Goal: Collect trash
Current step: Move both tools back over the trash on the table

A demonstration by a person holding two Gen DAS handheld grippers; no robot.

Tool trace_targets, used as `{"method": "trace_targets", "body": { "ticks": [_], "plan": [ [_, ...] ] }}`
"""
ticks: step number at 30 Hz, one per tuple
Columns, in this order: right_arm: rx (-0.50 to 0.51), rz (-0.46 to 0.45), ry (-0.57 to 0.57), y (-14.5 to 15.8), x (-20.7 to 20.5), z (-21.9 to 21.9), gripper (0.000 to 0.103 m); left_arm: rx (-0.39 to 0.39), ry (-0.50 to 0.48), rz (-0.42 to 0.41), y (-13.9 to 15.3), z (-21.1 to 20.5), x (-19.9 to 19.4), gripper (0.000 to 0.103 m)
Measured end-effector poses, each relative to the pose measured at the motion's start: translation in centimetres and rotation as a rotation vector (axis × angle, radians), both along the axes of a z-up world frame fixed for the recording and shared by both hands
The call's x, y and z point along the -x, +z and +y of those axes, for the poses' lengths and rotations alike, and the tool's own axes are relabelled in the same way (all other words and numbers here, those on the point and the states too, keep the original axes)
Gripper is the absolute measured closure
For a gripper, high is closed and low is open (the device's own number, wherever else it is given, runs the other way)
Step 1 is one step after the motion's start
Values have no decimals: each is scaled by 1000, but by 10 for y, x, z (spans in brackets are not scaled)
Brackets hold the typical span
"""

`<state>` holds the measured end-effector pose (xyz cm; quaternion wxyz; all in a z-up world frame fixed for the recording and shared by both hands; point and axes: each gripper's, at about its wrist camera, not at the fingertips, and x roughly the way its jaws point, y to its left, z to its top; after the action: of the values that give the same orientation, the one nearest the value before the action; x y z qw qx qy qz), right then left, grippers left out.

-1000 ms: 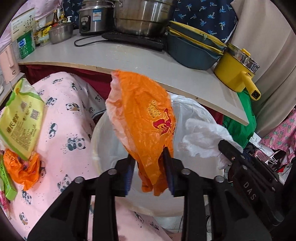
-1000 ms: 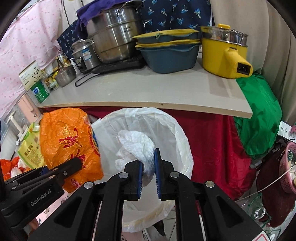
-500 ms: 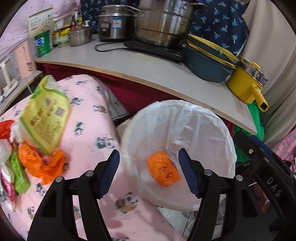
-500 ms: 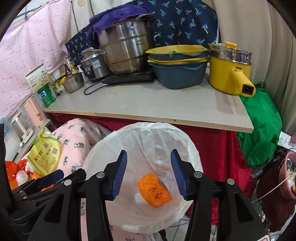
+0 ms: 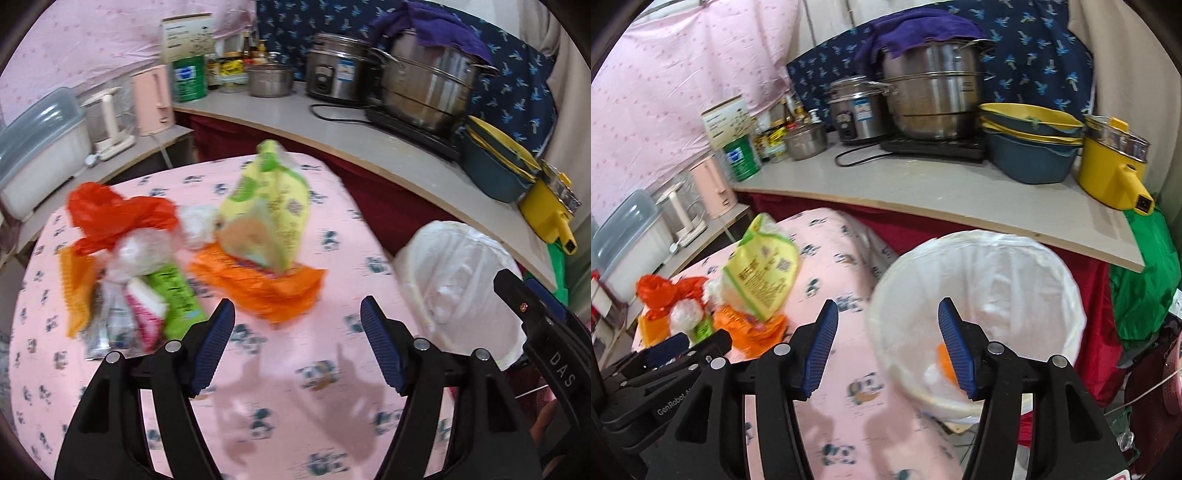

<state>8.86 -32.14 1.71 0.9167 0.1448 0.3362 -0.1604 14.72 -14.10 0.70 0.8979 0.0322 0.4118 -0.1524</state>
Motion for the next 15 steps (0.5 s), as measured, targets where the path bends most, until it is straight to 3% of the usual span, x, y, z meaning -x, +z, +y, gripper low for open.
{"method": "trace_targets", "body": {
  "ticks": [8,15],
  "plan": [
    [11,34,118,-8,-25,67,47,-17,123,11,-2,78,-10,29],
    [-29,49,173,-14,-53,100,46,-20,210,17,-7,134,-29,22]
  ]
}}
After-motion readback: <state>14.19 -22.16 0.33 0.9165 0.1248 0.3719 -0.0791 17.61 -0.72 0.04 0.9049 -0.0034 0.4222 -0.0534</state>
